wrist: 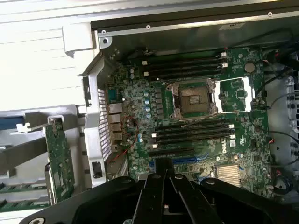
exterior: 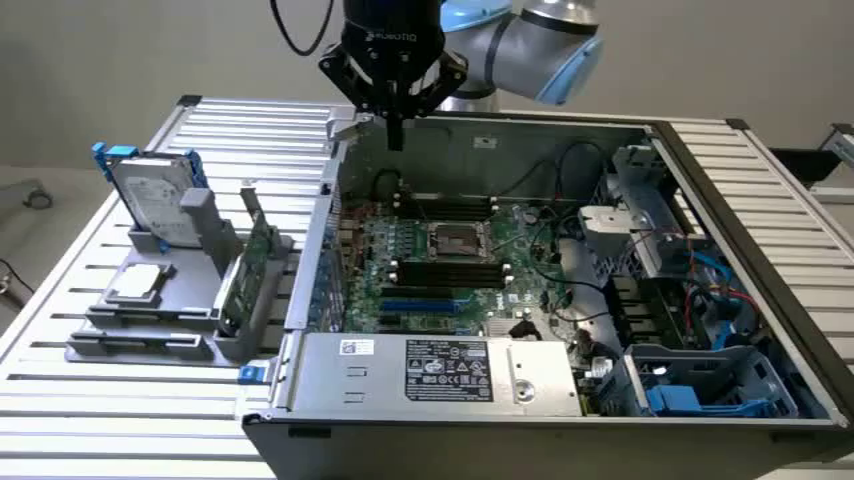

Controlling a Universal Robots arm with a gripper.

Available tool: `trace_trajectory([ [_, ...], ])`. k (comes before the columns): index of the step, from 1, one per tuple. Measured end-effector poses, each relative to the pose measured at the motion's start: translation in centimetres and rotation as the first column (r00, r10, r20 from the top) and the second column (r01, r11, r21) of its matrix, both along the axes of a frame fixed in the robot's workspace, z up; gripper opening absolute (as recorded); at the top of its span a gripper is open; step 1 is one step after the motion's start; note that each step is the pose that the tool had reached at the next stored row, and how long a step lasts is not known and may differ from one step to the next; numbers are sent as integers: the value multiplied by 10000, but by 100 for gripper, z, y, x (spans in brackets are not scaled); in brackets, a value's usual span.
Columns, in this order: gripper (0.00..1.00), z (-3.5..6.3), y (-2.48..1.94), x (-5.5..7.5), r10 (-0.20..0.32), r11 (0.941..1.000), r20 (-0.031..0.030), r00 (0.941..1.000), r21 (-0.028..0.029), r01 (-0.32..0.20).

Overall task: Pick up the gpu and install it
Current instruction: 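Reach for the gpu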

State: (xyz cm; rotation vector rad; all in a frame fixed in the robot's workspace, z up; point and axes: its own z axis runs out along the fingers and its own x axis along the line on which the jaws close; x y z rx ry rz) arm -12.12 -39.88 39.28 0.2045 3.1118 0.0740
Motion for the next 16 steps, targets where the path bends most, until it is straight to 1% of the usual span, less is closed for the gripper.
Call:
trace_trajectory([
  [13, 11, 0, 0, -1, -27, 10000, 0, 10000, 0, 27],
  [15, 11, 3, 0, -31, -30, 10000, -14, 10000, -5, 30],
  [16, 11, 1, 0, -72, -29, 10000, -36, 10000, -3, 29],
])
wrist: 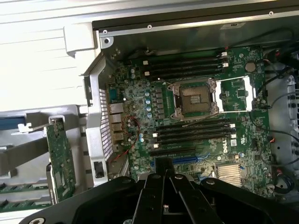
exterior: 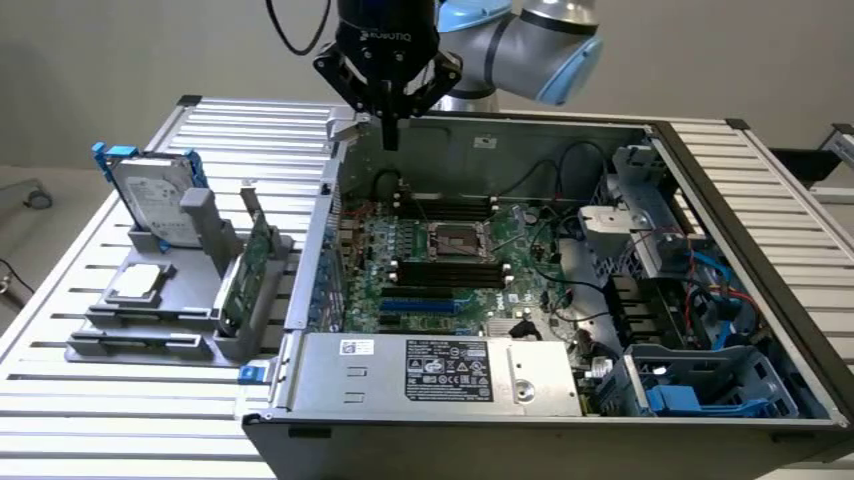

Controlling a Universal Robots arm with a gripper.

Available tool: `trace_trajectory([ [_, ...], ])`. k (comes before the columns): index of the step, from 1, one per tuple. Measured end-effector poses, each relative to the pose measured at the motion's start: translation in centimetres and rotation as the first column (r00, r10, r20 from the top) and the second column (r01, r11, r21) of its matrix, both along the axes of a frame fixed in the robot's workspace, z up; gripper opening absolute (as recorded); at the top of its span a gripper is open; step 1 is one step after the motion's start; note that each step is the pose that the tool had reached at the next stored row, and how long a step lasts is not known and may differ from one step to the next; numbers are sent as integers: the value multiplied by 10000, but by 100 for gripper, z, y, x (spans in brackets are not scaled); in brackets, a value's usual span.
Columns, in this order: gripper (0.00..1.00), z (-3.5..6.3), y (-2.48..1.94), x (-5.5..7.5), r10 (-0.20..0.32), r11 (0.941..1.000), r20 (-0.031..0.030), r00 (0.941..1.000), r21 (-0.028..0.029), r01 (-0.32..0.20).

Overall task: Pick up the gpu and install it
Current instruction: 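Reach for the gpu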

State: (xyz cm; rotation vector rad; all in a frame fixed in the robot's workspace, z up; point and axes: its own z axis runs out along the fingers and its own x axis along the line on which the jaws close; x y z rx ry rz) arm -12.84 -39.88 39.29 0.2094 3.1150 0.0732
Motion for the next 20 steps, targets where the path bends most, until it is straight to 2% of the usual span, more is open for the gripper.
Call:
trace_trajectory([
  [5, 11, -9, 6, -225, 0, 10000, -132, 9999, 3, 0],
  [7, 11, -16, 9, -315, 1, 10000, -167, 9999, 2, -1],
  [20, 11, -121, 27, -906, 0, 10000, -239, 9997, -4, 0],
])
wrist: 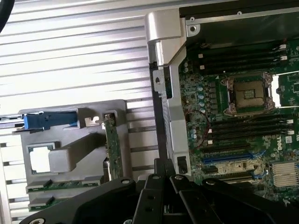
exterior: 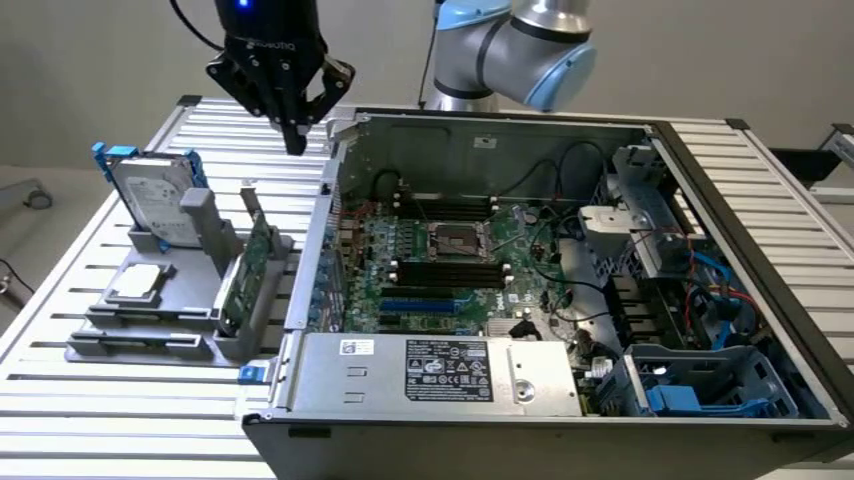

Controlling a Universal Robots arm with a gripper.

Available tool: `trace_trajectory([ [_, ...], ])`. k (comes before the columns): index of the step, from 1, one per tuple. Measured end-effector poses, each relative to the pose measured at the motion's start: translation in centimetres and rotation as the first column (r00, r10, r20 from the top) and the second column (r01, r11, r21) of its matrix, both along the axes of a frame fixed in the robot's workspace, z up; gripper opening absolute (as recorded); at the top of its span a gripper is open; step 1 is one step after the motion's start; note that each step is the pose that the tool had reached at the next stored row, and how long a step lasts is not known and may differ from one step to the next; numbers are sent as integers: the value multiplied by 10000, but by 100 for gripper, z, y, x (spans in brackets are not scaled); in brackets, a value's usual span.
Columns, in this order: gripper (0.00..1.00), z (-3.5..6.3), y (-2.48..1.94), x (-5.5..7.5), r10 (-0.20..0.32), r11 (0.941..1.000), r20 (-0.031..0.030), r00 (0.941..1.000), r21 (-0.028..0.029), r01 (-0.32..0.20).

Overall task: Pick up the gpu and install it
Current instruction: 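Reach for the gpu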

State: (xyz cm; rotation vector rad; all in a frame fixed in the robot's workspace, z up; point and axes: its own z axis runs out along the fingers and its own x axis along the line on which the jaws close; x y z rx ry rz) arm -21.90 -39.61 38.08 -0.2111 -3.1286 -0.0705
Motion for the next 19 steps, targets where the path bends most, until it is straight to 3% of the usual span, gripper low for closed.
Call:
trace_trajectory([
  [14, 11, -138, 10, -636, 4, 10000, -70, 10000, -14, -4],
  [17, 11, -162, 10, -697, 58, 10000, -77, 10000, -27, -59],
  [19, 11, -167, 9, -700, 150, 9999, -116, 9998, -38, -151],
])
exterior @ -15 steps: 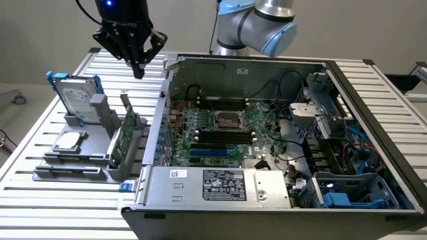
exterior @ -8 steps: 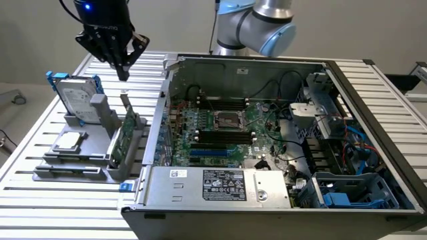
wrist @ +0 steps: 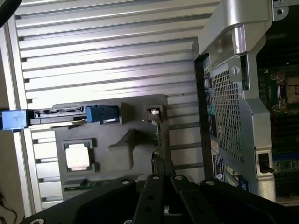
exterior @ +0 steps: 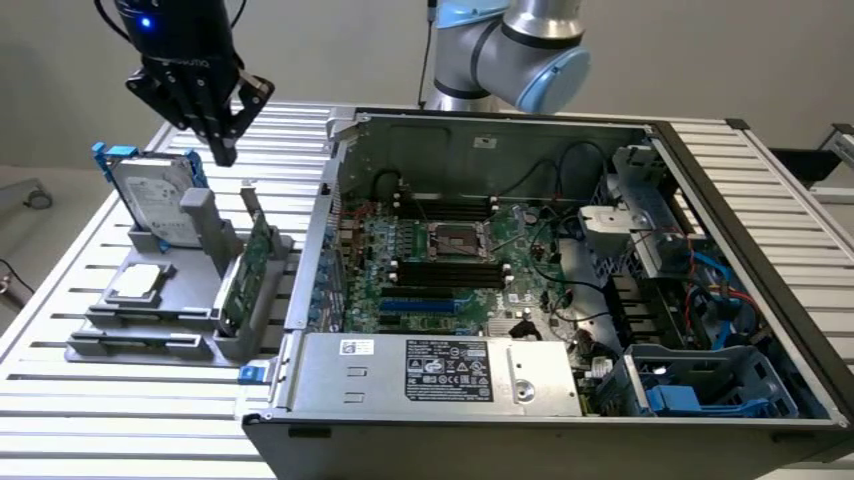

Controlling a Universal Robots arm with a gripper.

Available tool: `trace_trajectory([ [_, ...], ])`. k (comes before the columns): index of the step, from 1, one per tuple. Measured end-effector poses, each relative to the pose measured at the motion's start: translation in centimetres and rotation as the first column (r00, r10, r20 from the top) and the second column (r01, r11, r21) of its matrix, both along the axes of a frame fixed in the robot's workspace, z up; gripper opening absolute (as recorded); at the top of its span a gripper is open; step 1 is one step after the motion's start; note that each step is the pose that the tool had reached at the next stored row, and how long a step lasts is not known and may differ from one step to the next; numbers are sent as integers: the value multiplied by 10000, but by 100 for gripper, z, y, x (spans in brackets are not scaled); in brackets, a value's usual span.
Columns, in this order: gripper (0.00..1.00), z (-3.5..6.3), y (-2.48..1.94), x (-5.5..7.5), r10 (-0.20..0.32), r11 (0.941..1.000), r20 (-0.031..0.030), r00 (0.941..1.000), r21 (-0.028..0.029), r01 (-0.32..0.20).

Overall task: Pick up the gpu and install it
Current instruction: 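Reach for the gpu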

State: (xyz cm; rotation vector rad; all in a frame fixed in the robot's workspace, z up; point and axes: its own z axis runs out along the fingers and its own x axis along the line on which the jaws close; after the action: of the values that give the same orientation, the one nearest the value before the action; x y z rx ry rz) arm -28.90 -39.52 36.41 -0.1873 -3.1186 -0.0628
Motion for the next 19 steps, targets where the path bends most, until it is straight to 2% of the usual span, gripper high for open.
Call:
trace_trajectory([
  [2, 11, -6, 0, -1, 176, 9998, -36, 9998, -17, -176],
  [5, 11, -8, 0, -2, 446, 9989, -69, 9990, -110, -446],
  [10, 11, -10, 0, -2, 799, 9960, -92, 9968, -392, -802],
  [12, 11, -14, -1, -6, 899, 9951, -92, 9959, -407, -902],
  [19, 11, -14, 0, -6, 899, 9951, -92, 9959, -408, -902],
])
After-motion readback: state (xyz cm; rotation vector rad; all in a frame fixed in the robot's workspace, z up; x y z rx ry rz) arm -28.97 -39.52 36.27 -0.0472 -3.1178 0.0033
